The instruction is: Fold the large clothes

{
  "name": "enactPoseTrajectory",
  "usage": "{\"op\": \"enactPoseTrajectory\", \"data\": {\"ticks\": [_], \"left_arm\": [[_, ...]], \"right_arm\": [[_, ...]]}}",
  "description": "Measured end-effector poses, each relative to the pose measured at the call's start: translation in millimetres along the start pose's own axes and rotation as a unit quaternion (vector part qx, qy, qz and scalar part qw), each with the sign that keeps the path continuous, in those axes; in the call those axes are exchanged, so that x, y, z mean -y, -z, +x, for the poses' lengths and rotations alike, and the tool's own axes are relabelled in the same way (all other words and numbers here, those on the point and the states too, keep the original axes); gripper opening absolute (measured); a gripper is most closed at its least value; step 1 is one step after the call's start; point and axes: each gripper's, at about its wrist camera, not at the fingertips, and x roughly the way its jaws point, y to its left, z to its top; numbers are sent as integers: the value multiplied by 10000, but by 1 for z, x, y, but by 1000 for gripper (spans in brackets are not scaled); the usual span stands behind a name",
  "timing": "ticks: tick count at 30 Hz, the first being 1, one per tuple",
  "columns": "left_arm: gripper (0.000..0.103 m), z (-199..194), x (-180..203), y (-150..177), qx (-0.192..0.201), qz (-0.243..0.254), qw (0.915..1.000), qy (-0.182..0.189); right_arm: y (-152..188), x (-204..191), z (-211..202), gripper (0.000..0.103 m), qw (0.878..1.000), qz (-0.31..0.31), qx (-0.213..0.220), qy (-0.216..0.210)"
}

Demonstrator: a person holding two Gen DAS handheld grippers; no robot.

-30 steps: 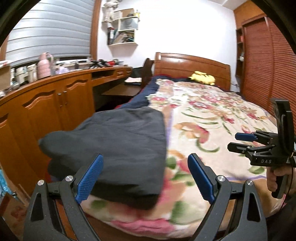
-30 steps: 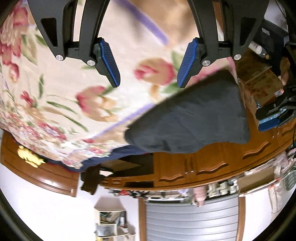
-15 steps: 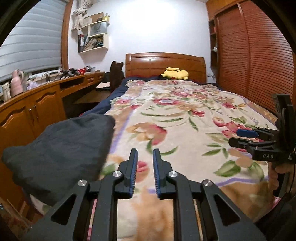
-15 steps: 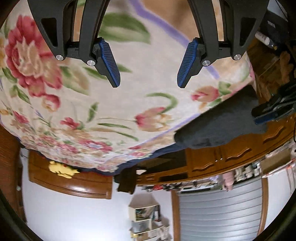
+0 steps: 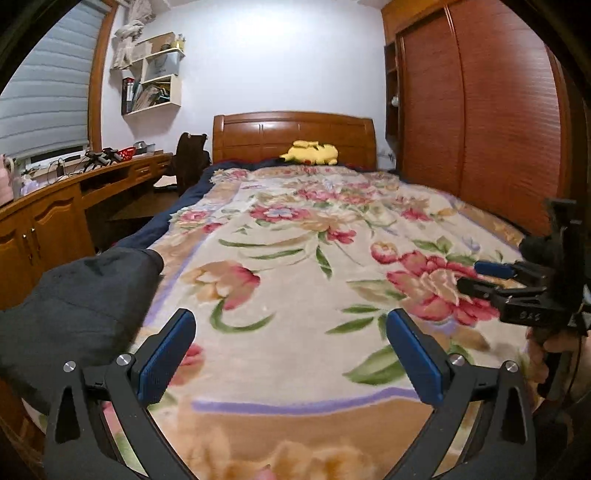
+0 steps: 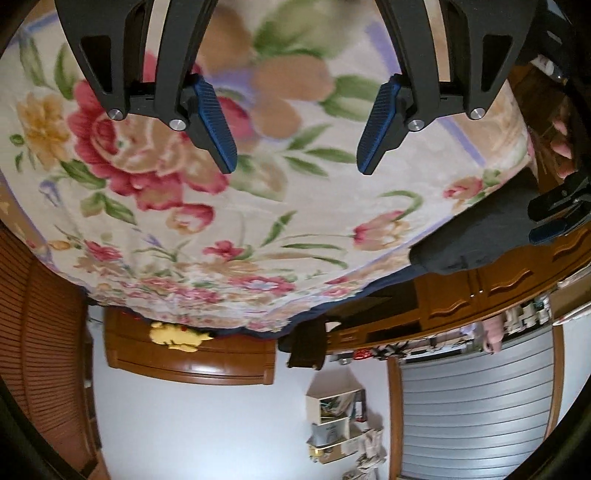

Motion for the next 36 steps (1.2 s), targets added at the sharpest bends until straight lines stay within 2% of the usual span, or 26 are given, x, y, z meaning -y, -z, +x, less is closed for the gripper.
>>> {"op": "enactPoseTrajectory", "data": {"ticks": [6,15,19,24,31,36], "left_arm": [[103,16,28,3,-118,-21,9995,282],[103,41,76,6,-294,143,9985,449],[103,50,88,3,-284,79,9985,453],[103,49,98,9,20,182,9992,357],[103,49,99,22,137,252,9989,368],[103,50,96,24,134,189,9990,378]], "right_arm": [[15,7,-14,84,9992,279,-76,268],[22,13,-32,85,9955,472,-139,806],[23,15,-42,85,9932,499,61,1049],[31,18,-68,85,9891,602,469,1258],[40,20,-99,85,9865,766,782,1214],[45,19,-101,85,9863,672,818,1269]]}}
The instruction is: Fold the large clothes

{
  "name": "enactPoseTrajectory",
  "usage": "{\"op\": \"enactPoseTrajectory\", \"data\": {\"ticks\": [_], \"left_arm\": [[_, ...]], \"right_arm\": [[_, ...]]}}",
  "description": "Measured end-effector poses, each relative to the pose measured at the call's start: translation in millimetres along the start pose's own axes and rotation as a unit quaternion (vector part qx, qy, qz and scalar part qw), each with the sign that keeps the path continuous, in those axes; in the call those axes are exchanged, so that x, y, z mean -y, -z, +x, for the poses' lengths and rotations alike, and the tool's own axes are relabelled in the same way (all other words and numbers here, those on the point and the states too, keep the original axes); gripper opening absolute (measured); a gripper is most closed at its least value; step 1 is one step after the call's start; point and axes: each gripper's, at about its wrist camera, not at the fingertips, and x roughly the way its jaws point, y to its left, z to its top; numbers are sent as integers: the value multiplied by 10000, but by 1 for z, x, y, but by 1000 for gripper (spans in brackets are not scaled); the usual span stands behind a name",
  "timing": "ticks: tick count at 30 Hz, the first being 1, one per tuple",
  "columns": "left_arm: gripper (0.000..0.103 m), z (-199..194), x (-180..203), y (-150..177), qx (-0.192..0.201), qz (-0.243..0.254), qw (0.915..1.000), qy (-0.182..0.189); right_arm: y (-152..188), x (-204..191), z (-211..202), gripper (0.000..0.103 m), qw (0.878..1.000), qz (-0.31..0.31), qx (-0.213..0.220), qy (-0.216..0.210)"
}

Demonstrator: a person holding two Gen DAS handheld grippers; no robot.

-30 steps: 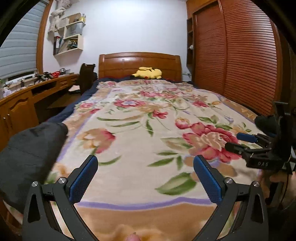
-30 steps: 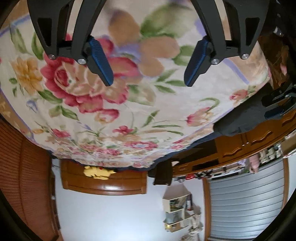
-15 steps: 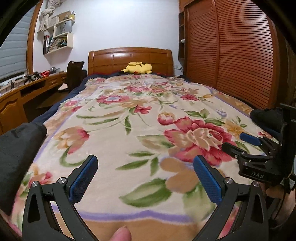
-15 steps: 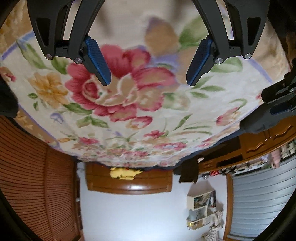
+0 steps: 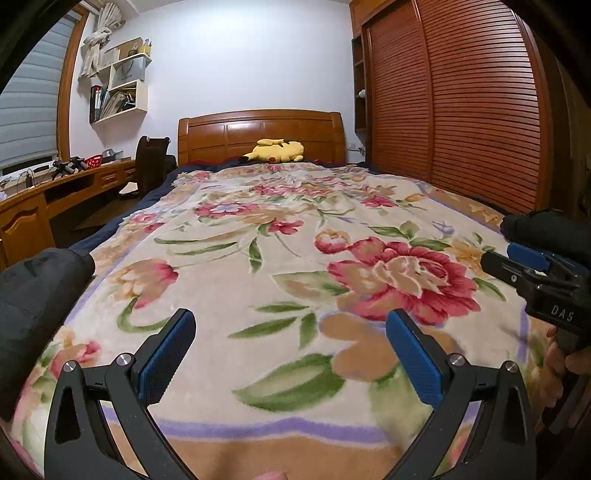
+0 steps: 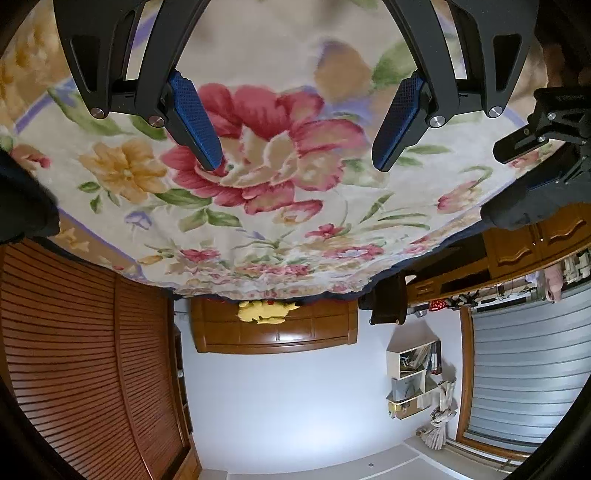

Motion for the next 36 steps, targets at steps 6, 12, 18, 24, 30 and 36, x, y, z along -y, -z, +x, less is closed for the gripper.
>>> {"op": "enactPoseTrajectory", "data": {"ticks": [6,12,18,24,30,36], "left_arm": [[103,0,-2,0,19,-73,10000,53],[103,1,-3,2,-9,-69,10000,11],[103,1,-6,2,8,-120,9999,-22],[103,0,-8,2,12,-146,9999,-19],[103,0,-8,2,7,-127,9999,-22],[103,0,-8,2,15,-132,9999,-28]], "right_arm": [[1,-1,9,85,10000,-27,-32,-19],[0,-3,17,85,9999,-64,-83,-25],[0,-3,18,85,10000,-64,-34,-24],[2,-4,19,85,10000,-91,-14,-18],[3,-5,18,85,9999,-118,15,-21],[3,-5,18,85,9999,-142,12,-36]]}}
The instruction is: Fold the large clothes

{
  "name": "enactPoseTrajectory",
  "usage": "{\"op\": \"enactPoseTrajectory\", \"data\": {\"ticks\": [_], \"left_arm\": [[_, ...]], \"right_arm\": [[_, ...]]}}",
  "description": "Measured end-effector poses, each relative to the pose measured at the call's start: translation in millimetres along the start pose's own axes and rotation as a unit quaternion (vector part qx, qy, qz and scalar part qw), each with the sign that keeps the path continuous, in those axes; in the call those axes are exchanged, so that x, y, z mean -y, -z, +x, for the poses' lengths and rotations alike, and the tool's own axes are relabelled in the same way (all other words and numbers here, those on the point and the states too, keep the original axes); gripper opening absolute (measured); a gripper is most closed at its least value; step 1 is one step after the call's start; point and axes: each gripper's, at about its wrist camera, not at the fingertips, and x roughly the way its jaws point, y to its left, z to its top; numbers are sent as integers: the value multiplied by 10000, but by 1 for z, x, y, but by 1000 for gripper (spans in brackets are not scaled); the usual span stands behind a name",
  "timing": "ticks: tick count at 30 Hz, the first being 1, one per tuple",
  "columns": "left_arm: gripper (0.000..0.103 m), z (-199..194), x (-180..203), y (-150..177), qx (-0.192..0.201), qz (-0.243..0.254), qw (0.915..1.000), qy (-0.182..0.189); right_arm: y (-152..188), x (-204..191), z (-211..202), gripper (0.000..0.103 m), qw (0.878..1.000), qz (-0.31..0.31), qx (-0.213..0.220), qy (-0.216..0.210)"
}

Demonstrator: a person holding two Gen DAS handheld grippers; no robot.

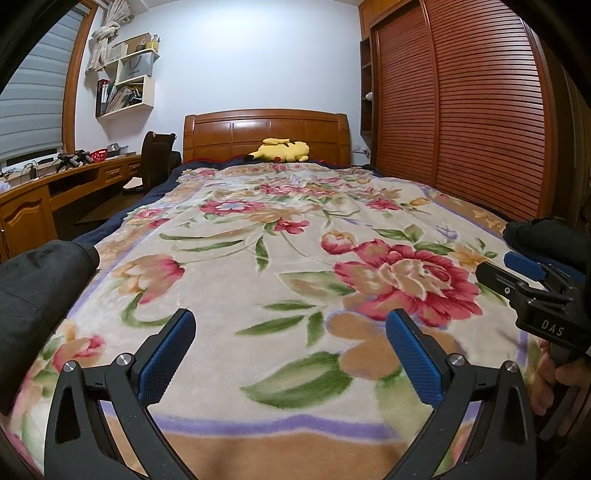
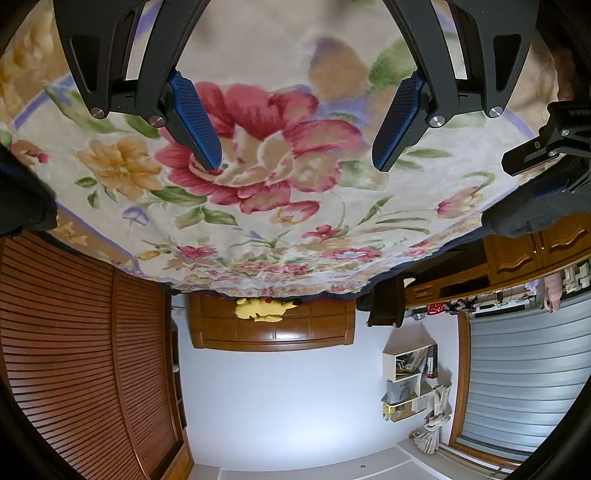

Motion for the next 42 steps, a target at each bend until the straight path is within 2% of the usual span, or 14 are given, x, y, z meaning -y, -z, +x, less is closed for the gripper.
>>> {"op": "enactPoseTrajectory", "data": {"ticks": [42], "left_arm": [[103,-1,-2,0,24,-25,10000,-7]], "right_arm": [[0,-2,0,85,10000,-53,13,-1]]}}
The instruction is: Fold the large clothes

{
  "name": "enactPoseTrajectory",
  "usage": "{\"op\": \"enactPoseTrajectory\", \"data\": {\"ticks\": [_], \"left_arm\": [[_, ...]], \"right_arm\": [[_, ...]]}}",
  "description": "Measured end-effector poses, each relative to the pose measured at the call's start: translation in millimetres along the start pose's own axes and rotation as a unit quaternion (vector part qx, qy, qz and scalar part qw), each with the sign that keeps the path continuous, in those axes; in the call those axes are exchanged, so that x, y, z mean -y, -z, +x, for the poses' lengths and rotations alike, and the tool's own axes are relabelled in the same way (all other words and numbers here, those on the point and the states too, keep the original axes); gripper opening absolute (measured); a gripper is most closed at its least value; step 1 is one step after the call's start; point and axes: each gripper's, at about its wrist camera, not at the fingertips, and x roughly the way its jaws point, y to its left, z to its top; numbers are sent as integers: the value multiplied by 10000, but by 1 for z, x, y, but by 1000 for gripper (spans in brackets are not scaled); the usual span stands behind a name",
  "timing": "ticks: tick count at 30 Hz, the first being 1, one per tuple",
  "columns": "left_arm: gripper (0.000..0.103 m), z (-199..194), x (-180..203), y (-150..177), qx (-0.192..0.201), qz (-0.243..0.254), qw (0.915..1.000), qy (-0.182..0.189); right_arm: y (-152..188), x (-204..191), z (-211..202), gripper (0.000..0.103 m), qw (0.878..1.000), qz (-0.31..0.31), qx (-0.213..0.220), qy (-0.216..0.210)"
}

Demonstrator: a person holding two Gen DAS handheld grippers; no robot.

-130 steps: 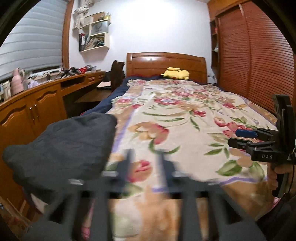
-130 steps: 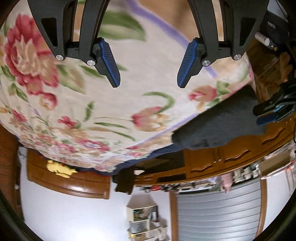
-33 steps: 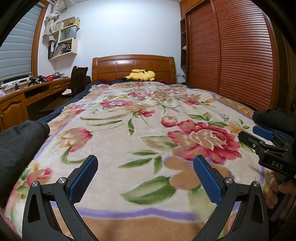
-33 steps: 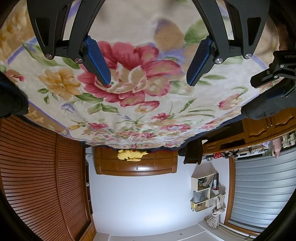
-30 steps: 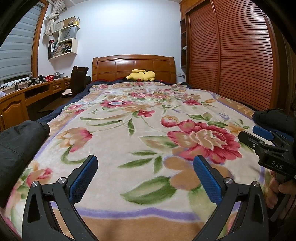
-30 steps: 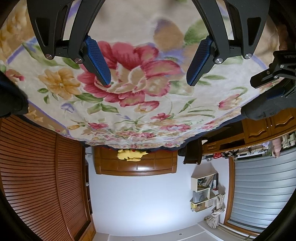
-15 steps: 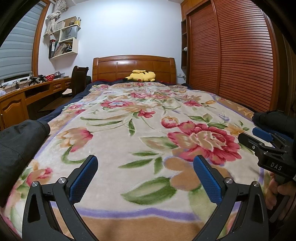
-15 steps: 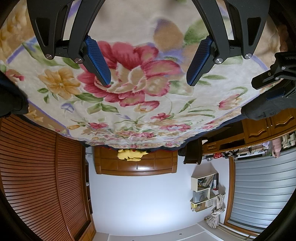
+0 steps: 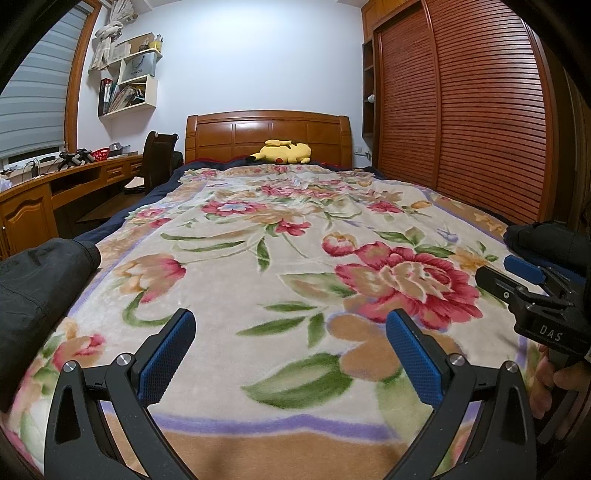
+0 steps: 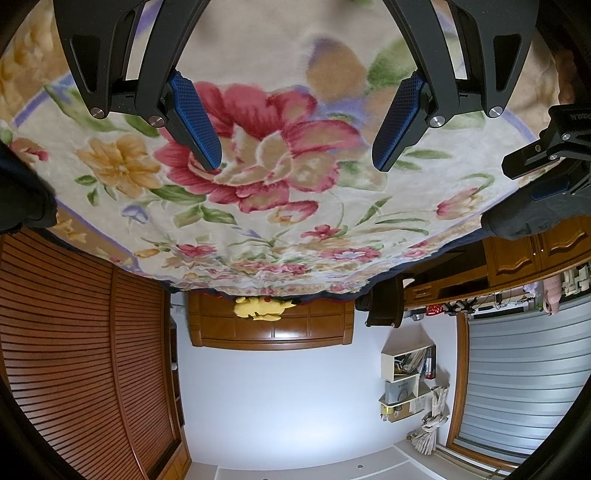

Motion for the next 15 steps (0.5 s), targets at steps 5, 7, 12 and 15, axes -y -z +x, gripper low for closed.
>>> {"op": "enactPoseTrajectory", "data": {"ticks": [5,7,12,15], "left_arm": [[103,0,0,0,-16,-5,10000,-5],[103,0,1,0,-24,-3,10000,-9],[103,1,1,0,-21,-13,10000,-11],[103,0,1,0,-22,-8,10000,-10]], "right_arm": [[0,0,0,85,10000,4,14,9],[0,0,0,85,10000,4,12,6],[0,0,0,85,10000,0,12,12],[1,-1,0,85,10000,2,14,11]]}}
